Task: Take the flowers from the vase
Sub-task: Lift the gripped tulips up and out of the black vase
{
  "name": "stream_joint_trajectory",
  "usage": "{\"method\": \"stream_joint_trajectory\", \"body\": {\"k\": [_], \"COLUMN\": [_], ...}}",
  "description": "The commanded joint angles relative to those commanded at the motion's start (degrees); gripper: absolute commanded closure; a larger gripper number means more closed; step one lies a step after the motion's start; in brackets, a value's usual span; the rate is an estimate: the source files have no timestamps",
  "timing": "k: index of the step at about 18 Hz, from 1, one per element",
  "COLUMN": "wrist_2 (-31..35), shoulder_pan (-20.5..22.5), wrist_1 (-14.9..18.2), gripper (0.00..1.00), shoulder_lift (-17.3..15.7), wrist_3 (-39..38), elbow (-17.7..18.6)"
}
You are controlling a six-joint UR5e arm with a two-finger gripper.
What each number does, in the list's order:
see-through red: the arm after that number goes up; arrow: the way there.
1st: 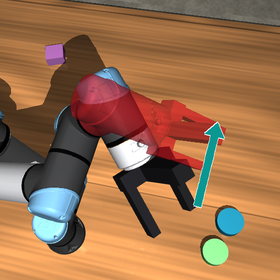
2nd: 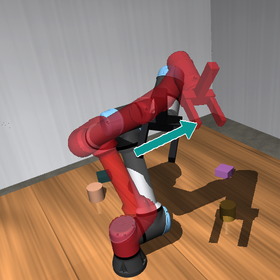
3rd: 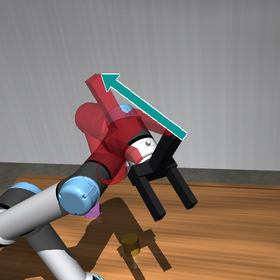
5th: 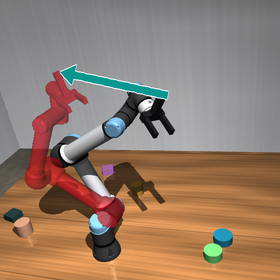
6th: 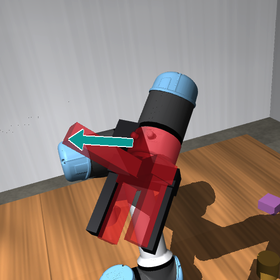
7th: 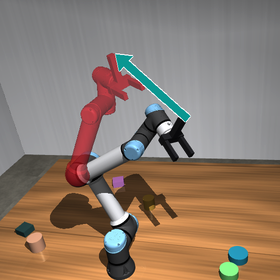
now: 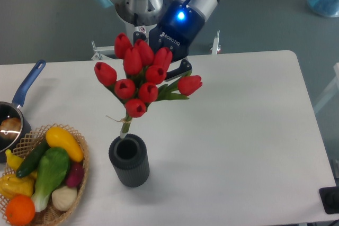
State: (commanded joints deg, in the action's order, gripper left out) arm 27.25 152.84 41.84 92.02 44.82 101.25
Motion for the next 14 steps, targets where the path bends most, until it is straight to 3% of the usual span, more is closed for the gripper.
{"method": "stream_joint_trajectory", "body": {"k": [14], "wrist_2": [0.09], "shoulder_pan": [4.83], "wrist_1": [0.18], "gripper": [0.83], "shoulder_lift": [3.34], "wrist_3": [5.10], "elbow": [-0.88]}}
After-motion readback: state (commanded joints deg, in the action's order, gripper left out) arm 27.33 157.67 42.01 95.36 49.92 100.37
